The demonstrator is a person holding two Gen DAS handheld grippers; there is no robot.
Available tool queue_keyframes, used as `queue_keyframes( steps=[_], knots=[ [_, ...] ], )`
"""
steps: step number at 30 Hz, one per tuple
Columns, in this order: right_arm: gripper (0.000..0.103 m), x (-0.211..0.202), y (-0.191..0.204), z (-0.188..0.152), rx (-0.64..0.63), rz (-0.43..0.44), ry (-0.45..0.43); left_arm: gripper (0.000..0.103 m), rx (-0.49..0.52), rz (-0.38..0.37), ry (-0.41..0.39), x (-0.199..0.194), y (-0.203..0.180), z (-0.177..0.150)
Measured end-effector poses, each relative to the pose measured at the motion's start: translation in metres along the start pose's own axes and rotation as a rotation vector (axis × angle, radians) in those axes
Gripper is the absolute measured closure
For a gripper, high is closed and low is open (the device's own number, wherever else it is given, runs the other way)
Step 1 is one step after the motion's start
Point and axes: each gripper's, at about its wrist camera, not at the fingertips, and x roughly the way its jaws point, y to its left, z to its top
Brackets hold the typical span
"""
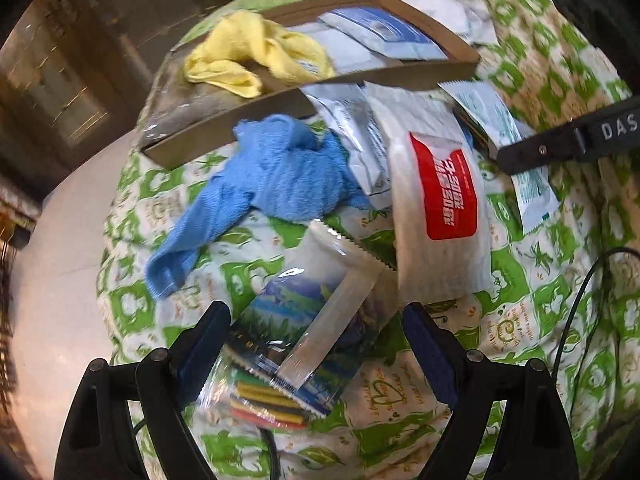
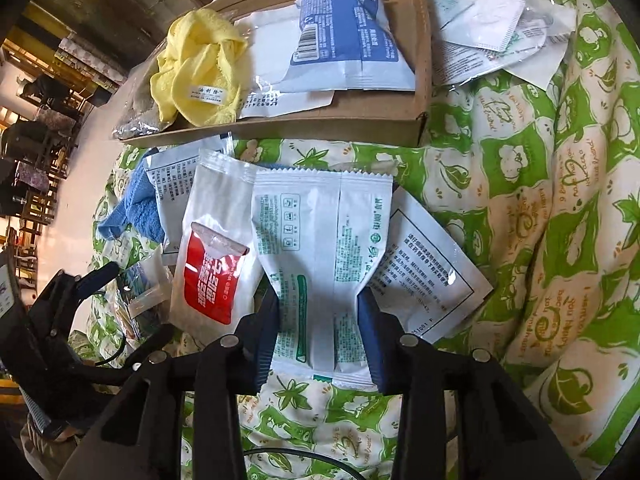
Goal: Organize soft objects
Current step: 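Grasp the clear picture-card bag with the left gripper while the right grasps the white-green printed packet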
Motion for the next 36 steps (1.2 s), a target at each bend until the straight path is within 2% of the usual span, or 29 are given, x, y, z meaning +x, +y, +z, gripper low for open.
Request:
queue_keyframes(
  steps=[8,9,10,12,16,20,24,26,31,36],
  knots=[
    [0.066,0.008,0.009,-0.007,-0.004,-0.001,0.0,0.011,0.069,-0.015,0.054,0.029,-0.009,0.016],
    [0.066,0.008,0.008,-0.007,-0.001,0.003,-0.001,0.012,0.072,-0.023,0.052,0.03,-0.01,0.017],
    [0.066,0.009,0.007,-0.006,0.001,0.008,-0.003,0.019,0.067,-0.042,0.046,0.029,-0.009,0.018],
    [0.066,0.008,0.007,-0.006,0.003,0.013,-0.005,0.023,0.053,-0.074,0.043,0.026,-0.007,0.014],
    [0.066,0.005,0.002,-0.007,0.002,0.011,-0.011,0.026,0.002,-0.125,0.05,0.015,0.001,-0.003],
    [0.066,0.001,0.001,-0.009,-0.003,0.004,-0.02,0.026,-0.144,-0.198,0.026,0.004,0.011,-0.017],
    [0.066,-0.002,0.005,-0.012,-0.017,-0.007,-0.035,0.026,-0.212,-0.157,0.01,0.004,0.015,-0.028],
    [0.066,-0.007,0.007,-0.013,-0.023,-0.008,-0.048,0.026,-0.23,-0.161,0.001,0.0,0.018,-0.031],
    [0.066,-0.018,0.007,-0.014,-0.031,-0.022,-0.083,0.026,-0.227,-0.122,0.011,-0.022,0.024,-0.04],
    [0.066,-0.021,0.008,-0.014,-0.035,-0.022,-0.09,0.026,-0.24,-0.11,-0.008,-0.044,0.039,-0.036]
  ],
)
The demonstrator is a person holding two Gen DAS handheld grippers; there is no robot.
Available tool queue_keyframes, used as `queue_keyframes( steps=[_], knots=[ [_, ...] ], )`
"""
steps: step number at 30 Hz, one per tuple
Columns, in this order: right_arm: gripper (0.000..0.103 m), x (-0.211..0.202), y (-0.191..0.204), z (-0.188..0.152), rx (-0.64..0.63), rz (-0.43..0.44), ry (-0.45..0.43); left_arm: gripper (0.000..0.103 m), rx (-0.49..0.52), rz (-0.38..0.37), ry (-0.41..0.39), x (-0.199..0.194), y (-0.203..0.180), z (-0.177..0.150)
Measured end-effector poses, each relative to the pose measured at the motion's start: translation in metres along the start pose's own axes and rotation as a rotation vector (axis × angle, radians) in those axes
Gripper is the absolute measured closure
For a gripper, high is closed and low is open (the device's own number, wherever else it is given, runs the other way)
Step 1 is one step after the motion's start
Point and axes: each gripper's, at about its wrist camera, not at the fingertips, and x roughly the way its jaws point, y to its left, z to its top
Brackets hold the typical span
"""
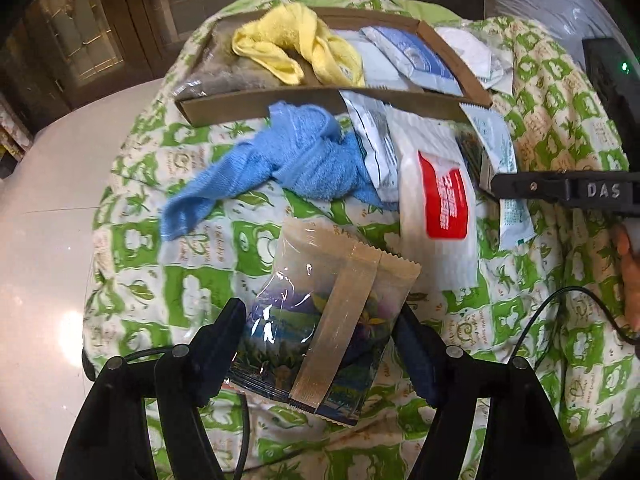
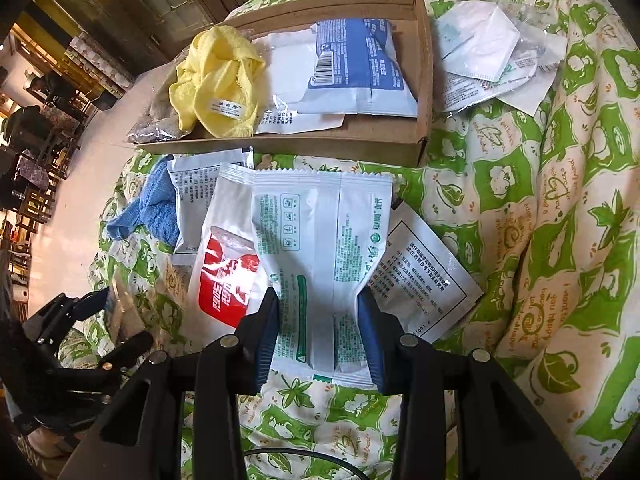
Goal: Organize soft objects
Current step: 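Grasp the clear picture-card bag with the left gripper while the right grasps the white-green printed packet, then carry the clear bag with the left gripper while the right gripper carries the printed packet into the box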
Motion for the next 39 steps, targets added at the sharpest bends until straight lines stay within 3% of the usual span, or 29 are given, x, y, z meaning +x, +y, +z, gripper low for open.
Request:
queue_keyframes(
  steps=[9,19,39],
  knots=[
    [0.066,-0.004,0.002,-0.003,-0.01,-0.01,-0.006,0.026,-0.054,0.008,-0.017,-0.013,-0.002,0.013],
    [0.066,-0.009,0.004,-0.007,-0.023,-0.021,-0.022,0.026,-0.021,0.022,-0.049,-0.021,-0.027,0.028],
    [0.066,-0.013,0.007,-0.008,-0.046,-0.038,-0.042,0.026,-0.036,0.031,-0.062,-0.025,-0.031,0.045]
  ],
)
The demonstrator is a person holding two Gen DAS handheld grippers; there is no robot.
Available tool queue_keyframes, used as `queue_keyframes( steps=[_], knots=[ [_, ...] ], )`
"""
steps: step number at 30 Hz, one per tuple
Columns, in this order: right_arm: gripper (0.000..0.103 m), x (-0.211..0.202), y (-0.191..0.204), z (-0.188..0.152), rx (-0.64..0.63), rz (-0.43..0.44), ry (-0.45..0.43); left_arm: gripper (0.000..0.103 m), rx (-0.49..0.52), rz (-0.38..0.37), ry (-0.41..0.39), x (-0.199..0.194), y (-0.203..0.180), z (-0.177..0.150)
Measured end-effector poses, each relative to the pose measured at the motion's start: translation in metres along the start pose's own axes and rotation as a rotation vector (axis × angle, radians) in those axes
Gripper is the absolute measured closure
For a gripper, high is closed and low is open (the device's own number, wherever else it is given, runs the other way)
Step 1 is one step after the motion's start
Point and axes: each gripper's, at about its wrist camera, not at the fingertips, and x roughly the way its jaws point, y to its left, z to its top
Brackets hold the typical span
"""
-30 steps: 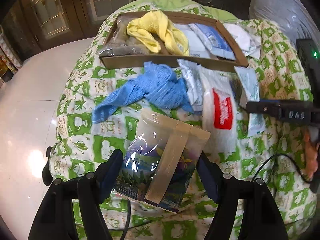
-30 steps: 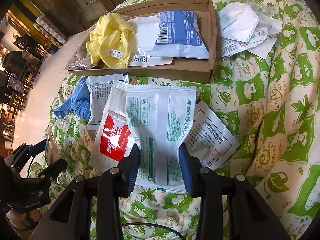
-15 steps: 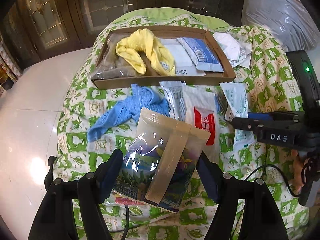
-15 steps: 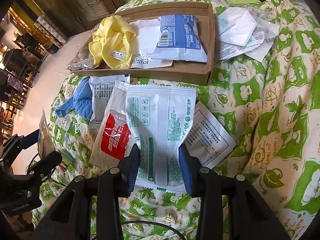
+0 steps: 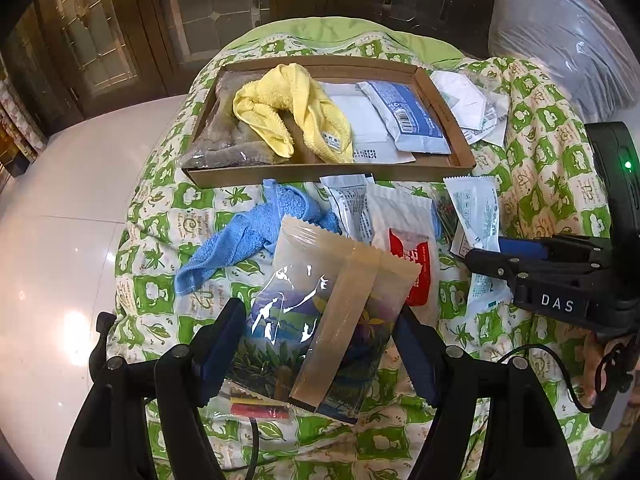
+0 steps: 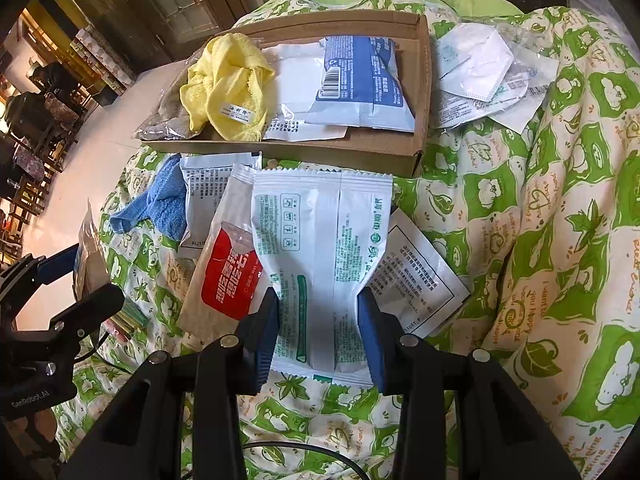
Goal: Organize soft objects
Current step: 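Carry the clear bag with the left gripper while the right gripper carries the printed packet into the box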
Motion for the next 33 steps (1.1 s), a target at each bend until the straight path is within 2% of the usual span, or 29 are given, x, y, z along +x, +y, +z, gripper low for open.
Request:
queue_keyframes(
  steps=[19,26,33],
  knots=[
    [0.066,-0.007,-0.017,0.007,0.04,-0.009,-0.013,0.026,0.002,0.003,-0.001,-0.003,0.008,0.019],
    [0.066,-0.003,-0.011,0.014,0.023,-0.019,0.002,0.026,0.001,-0.008,-0.006,-0.004,0.006,0.028],
    [0.066,-0.006,0.003,0.031,-0.005,-0.065,-0.026,0.026,0.022,-0.02,-0.024,-0.006,-0.004,0.036]
  ],
)
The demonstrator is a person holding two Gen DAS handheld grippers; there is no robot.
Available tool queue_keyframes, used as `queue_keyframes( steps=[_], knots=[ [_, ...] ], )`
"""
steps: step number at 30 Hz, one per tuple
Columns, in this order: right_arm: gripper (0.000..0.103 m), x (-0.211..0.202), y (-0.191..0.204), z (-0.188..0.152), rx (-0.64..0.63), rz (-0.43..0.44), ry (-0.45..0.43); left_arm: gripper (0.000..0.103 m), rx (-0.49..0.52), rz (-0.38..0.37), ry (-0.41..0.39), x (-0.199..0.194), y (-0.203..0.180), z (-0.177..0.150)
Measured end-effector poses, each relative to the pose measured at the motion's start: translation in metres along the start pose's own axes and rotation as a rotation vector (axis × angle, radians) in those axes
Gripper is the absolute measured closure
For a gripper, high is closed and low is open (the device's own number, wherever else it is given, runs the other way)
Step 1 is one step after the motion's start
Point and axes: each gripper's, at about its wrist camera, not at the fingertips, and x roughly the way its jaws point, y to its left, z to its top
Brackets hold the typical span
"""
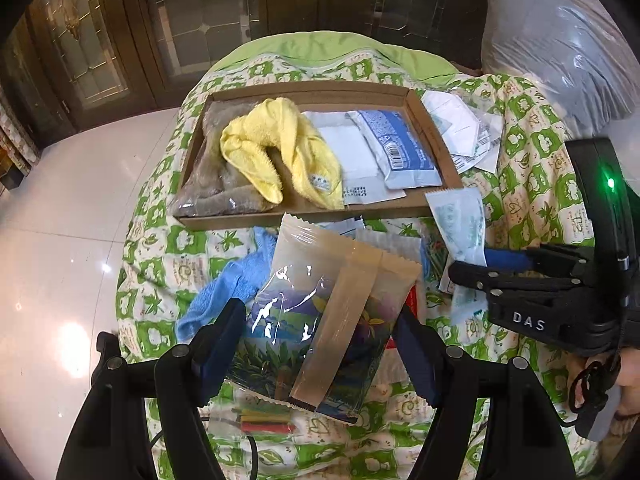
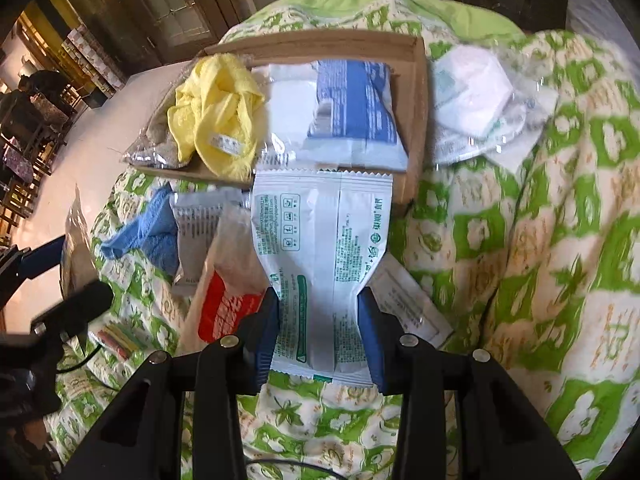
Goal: Organize soft objects
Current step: 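Carry the clear bag with the left gripper while the right gripper carries the printed packet into the box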
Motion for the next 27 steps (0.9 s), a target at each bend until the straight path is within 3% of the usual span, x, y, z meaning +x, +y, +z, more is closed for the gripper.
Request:
queue_keyframes(
  steps=[15,27],
  knots=[
    [0.066,0.006,-0.006,0.004,-0.004,-0.002,-0.009,0.026,-0.027,0.011,0.0,0.011,0.011,0.007],
    [0.066,0.003,-0.028,0.039,0.025,0.033,-0.008,0.026,-0.035,0.012,-0.008,0.016,0.026,0.039]
  ],
)
